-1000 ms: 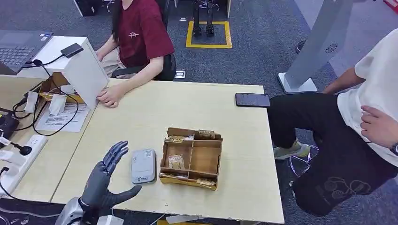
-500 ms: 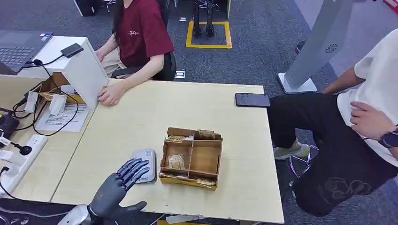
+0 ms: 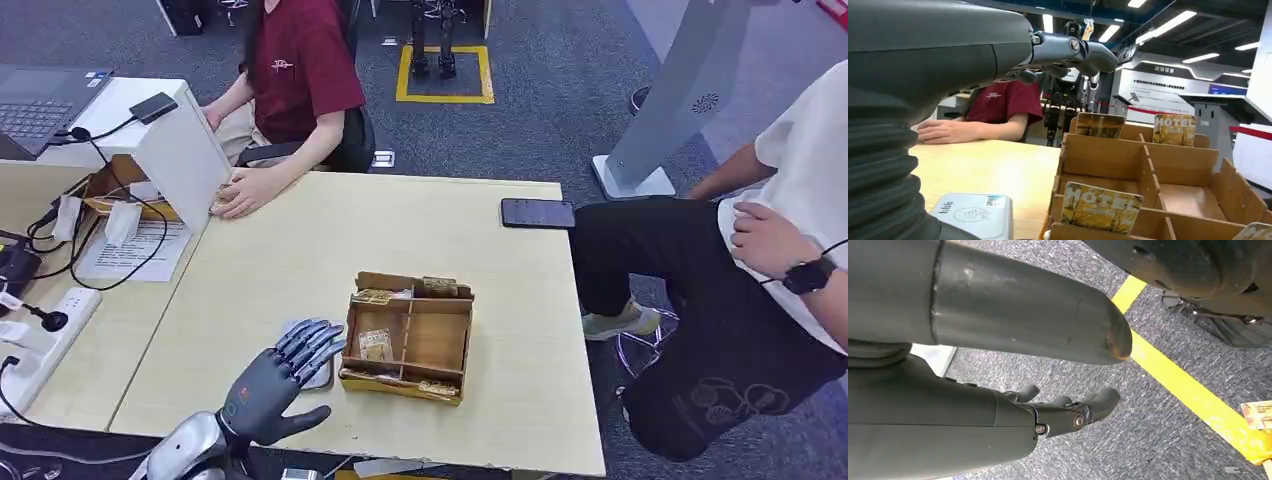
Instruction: Pass the card to the sensor for recognition and then transmit it.
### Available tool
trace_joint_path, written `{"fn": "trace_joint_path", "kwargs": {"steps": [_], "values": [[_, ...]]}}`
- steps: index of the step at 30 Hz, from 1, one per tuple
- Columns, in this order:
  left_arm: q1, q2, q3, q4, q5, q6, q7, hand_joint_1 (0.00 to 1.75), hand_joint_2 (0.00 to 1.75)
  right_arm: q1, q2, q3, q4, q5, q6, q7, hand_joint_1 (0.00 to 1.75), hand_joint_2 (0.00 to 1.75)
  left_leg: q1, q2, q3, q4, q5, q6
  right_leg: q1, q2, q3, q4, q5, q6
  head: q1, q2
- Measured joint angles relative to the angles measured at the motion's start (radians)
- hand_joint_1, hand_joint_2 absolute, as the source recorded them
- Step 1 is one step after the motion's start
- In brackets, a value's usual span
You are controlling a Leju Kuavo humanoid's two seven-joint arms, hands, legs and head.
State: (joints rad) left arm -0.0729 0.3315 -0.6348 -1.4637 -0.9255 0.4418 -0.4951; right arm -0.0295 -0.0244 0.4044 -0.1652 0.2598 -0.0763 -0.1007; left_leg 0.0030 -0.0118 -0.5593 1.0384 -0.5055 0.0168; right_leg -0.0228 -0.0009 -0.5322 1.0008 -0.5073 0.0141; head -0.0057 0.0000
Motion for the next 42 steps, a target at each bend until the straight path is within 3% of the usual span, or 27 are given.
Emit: {"fn": "trace_joint_path", "kwargs": {"steps": [24,42], "values": [[-0.047,-0.051,-0.084,0.068,0.021,0.010,-0.002,0.00,1.75,-0.001,0.002,0.002,-0.002,0.010,0.003,0.008,0.00,0.00,0.000,0.000,0.000,0.000,0.000,0.000,0.000,0.000,0.000,0.000,0.000,0.000,0.000,0.000],[-0.098,-0.082,-0.113,0.149,0.014,0.047,0.058,0.00,1.75,-0.004,0.008,0.004,-0.003,0.023,0.013,0.011,0.00,0.00,0.000,0.000,0.000,0.000,0.000,0.000,0.000,0.000,0.000,0.000,0.000,0.000,0.000,0.000]]}}
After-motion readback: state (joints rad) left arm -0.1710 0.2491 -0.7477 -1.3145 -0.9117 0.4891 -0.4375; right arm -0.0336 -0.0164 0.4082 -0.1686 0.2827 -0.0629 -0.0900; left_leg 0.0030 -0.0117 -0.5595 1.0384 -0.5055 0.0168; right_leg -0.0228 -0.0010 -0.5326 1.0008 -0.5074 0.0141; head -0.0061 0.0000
